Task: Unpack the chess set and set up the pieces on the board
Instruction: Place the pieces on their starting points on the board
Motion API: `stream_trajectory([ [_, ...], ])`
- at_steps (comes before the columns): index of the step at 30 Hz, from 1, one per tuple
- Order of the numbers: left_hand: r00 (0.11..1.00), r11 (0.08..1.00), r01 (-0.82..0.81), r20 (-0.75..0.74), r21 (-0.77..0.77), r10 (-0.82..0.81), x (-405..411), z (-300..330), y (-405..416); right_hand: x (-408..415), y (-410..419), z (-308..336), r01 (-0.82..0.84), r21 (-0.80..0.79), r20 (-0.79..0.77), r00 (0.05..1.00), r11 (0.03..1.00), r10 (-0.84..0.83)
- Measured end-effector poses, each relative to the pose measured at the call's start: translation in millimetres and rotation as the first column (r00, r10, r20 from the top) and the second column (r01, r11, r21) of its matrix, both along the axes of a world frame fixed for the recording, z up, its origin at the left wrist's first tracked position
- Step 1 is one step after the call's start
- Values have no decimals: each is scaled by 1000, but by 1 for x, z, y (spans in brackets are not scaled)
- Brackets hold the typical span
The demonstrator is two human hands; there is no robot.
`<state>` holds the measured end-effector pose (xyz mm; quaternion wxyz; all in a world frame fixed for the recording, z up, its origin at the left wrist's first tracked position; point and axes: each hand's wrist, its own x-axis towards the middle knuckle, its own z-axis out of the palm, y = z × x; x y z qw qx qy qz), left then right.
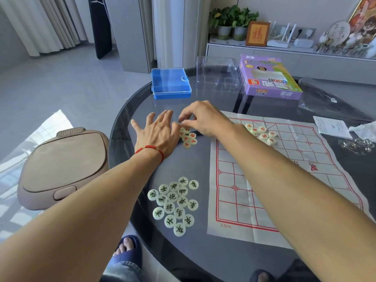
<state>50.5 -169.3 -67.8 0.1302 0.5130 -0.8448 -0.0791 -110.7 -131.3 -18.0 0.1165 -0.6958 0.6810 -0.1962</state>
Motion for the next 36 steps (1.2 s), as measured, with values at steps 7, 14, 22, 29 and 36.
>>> stream_trajectory([
  [7, 1000, 1000, -15, -10, -1, 15, -1, 1, 1, -10, -9, 7, 127, 65, 1, 992, 990, -127],
  [14, 1000, 1000, -15, -9, -4, 15, -1, 2, 2, -14, -5, 7, 67, 106, -174, 984, 992, -48],
  [22, 999, 1000, -10, -33, 7, 11, 0, 4, 4, -21, 12, 2, 48, -31, -139, 989, 998, -52],
  [29, 1000, 1000, -5, -26, -4, 4, 1, 3, 2, -94, 87, 42, 240, -49, -72, 967, 970, -243],
  [36, 1000, 1000, -6, -25, 0, 6, 1, 3, 3, -104, 123, 17, 212, 172, -206, 963, 962, -175],
])
